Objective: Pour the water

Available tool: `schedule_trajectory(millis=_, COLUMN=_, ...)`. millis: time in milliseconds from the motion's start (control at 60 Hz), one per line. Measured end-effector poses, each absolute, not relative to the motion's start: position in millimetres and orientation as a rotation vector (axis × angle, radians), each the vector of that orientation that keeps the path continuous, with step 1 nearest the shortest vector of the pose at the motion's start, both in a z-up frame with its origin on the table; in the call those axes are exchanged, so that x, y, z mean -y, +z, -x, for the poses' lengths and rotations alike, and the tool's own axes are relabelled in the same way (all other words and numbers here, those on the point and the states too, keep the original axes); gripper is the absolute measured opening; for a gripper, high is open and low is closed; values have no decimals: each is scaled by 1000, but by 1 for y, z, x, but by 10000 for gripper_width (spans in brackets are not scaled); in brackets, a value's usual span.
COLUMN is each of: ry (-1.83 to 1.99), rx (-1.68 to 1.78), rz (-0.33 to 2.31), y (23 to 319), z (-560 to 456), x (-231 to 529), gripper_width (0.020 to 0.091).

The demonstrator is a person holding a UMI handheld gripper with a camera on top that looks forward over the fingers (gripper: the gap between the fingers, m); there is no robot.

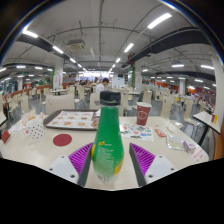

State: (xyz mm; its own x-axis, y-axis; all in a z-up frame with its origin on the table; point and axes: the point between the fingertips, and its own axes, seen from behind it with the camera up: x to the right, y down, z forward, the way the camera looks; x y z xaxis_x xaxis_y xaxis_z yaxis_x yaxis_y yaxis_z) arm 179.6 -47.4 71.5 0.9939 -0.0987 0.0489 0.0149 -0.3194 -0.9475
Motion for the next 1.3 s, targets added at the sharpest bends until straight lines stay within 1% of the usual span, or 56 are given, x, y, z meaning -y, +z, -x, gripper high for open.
schedule_trajectory(millis=33, ry=-96, rx=-69, rz=1911, y=66, z=-176, x=43, gripper_width=494)
schedule_trajectory(millis=50, ry=-103, rx=-84, rz=1897, y=70, z=-181, x=38, gripper_width=497)
schedule_trajectory(millis=117, ry=-155, rx=-119, rz=1874, y=68, z=-185, x=33, gripper_width=484)
schedule_trajectory(millis=150, ry=-168, rx=-109, rz=1869, y=72, z=-189, x=27, gripper_width=455)
schedule_trajectory(millis=233, ry=-184, rx=-131, rz=1859, y=68, z=-188, x=28, gripper_width=392)
schedule_trajectory(millis=267, ry=-199, rx=-127, rz=1859, y=70, z=-187, x=25, gripper_width=388)
schedule_trajectory(millis=300, ry=-223, rx=-99, rz=1858, y=70, z=-183, x=22, gripper_width=368)
schedule_trajectory(millis=367, ry=-283, rx=-63, rz=1873, y=70, z=-179, x=22, gripper_width=368)
schedule_trajectory(millis=433, ry=-367, rx=16, rz=1884, y=83, z=-171, x=18, gripper_width=368)
schedule_trajectory(millis=483, ry=-447, rx=76, rz=1855, y=98, z=-161, x=11, gripper_width=369)
schedule_trajectory(millis=550, ry=-583, rx=212, rz=1819, y=127, z=-141, x=-2, gripper_width=366)
schedule_trajectory(millis=583, ry=-660, rx=300, rz=1793, y=143, z=-128, x=-11, gripper_width=368)
schedule_trajectory(millis=733, ry=-1154, rx=777, rz=1574, y=188, z=-64, x=-52, gripper_width=369)
schedule_trajectory(millis=833, ry=-1472, rx=1082, rz=1373, y=189, z=-26, x=-80, gripper_width=367)
schedule_trajectory(millis=900, ry=-1636, rx=1251, rz=1224, y=195, z=-4, x=-86, gripper_width=367)
schedule_trajectory(millis=950, ry=-1769, rx=1336, rz=1111, y=200, z=5, x=-90, gripper_width=366)
schedule_trajectory(millis=983, ry=-1861, rx=1395, rz=1032, y=198, z=8, x=-94, gripper_width=368)
schedule_trajectory(millis=1067, ry=-1959, rx=1512, rz=874, y=199, z=31, x=-96, gripper_width=368)
schedule_trajectory(millis=1150, ry=-2031, rx=1549, rz=790, y=199, z=41, x=-95, gripper_width=369)
schedule_trajectory(millis=1217, ry=-2056, rx=1551, rz=766, y=204, z=50, x=-98, gripper_width=366)
schedule_trajectory(millis=1300, ry=-2042, rx=1582, rz=767, y=198, z=53, x=-100, gripper_width=367)
